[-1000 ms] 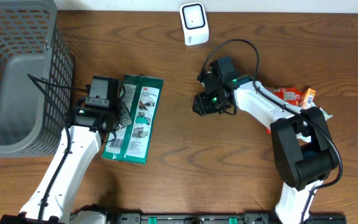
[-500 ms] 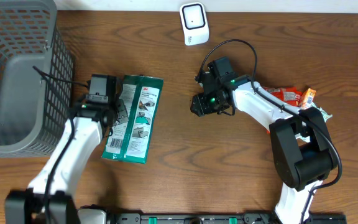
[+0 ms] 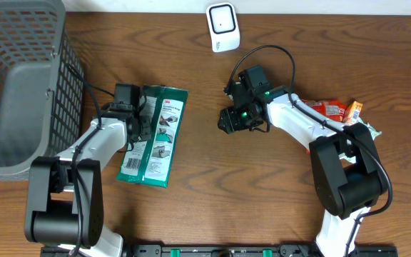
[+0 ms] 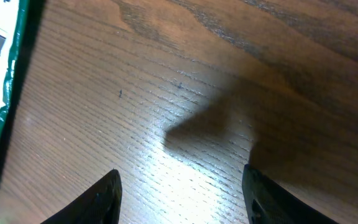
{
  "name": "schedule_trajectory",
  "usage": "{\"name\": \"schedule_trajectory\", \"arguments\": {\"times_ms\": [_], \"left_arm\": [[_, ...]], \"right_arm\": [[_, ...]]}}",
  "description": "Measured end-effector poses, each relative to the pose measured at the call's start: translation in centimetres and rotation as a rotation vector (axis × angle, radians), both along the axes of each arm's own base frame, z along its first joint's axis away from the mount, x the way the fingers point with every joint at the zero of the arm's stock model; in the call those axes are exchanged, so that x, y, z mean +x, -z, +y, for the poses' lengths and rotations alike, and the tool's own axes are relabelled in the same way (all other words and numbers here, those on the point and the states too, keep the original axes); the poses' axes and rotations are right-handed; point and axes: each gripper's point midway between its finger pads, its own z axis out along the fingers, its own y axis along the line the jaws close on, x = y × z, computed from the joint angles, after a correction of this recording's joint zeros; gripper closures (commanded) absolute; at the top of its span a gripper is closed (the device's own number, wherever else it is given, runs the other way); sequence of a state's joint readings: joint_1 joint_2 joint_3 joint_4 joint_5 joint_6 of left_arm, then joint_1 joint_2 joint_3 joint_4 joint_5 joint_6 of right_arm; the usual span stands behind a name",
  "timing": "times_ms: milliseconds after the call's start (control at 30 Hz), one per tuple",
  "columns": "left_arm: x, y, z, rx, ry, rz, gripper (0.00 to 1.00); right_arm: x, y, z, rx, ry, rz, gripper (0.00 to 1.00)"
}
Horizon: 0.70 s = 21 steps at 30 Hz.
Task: Scan the item barcode
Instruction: 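Release the snack bag and move the right gripper left to the gloves pack, then lower the right gripper onto the gloves pack's right edge and grasp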
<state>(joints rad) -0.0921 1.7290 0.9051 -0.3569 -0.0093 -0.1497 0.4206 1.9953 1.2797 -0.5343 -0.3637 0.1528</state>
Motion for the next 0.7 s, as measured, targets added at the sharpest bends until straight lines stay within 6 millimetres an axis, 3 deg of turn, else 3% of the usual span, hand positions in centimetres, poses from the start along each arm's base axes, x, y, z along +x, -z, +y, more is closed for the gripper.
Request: {"name": "schedule_trajectory", "arguments": {"times_ms": [167,467,700], "left_arm": [[-0.5,0.2,-1.9,-0.123,0.029,0.029,0.66],[-3.5,-0.1,-5.7,-0.356,-0.031,0.172,0.66],[-3.8,-0.3,-8.0,-0.445,-0.016,0.195,0.65]], "right_arm": [[0.0,0.0,0.0,0.000,0.000,0.000,0.42],[-0.4,-0.3,0.6,0.048,0.044,0.049,0.40],[-1.5,-0.7,1.4,0.107,0.069,0.131,0.37]]}}
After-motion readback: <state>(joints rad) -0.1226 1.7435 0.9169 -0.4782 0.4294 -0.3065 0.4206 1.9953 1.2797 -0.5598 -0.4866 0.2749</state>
